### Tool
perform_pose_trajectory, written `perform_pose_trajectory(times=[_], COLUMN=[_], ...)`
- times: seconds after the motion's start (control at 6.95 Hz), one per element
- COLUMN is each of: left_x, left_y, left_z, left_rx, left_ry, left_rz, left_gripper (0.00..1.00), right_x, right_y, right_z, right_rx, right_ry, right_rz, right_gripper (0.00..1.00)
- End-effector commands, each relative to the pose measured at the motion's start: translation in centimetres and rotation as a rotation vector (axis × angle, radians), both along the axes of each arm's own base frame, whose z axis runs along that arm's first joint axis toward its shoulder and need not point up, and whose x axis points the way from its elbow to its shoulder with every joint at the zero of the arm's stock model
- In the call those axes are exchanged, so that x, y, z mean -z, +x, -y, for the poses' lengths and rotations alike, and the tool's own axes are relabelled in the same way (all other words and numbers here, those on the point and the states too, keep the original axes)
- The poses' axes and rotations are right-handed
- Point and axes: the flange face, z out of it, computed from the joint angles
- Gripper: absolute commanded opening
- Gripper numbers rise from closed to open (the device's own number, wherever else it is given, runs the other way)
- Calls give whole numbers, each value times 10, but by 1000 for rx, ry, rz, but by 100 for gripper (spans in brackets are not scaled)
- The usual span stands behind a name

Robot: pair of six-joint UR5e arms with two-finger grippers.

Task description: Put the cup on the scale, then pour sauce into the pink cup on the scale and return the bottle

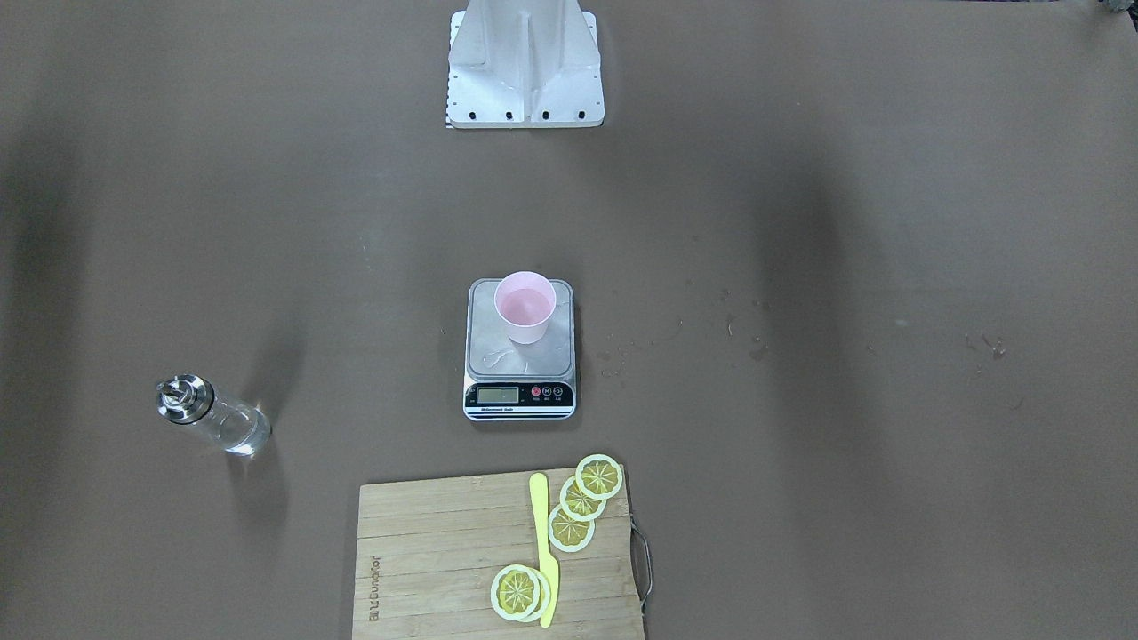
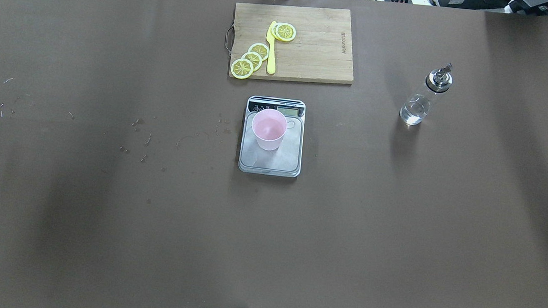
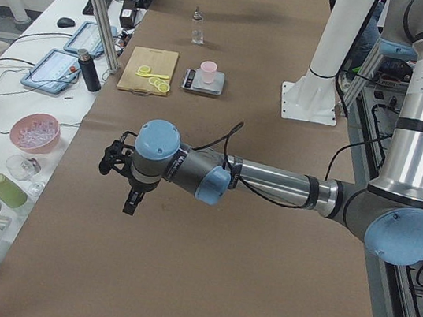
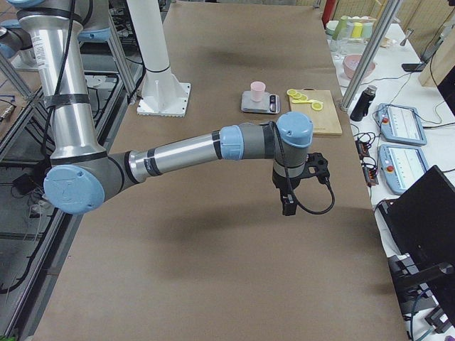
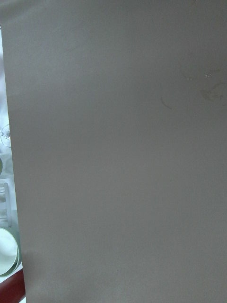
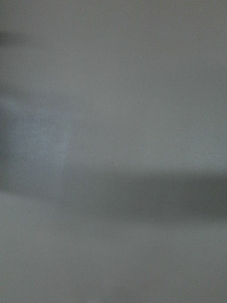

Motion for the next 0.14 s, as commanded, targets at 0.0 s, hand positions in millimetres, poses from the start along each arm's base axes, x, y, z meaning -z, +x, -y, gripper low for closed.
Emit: perform_pose_trajectory(times=[0.0], left_x=[4], left_y=[0], left_z=[0], left_rx=[1], left_ry=[6], left_rz=[0], left_gripper=[97], right_x=[7], right_y=[-3], right_z=[-4], right_rx=[3], right_ry=[18], right_rz=[17], right_gripper=[100])
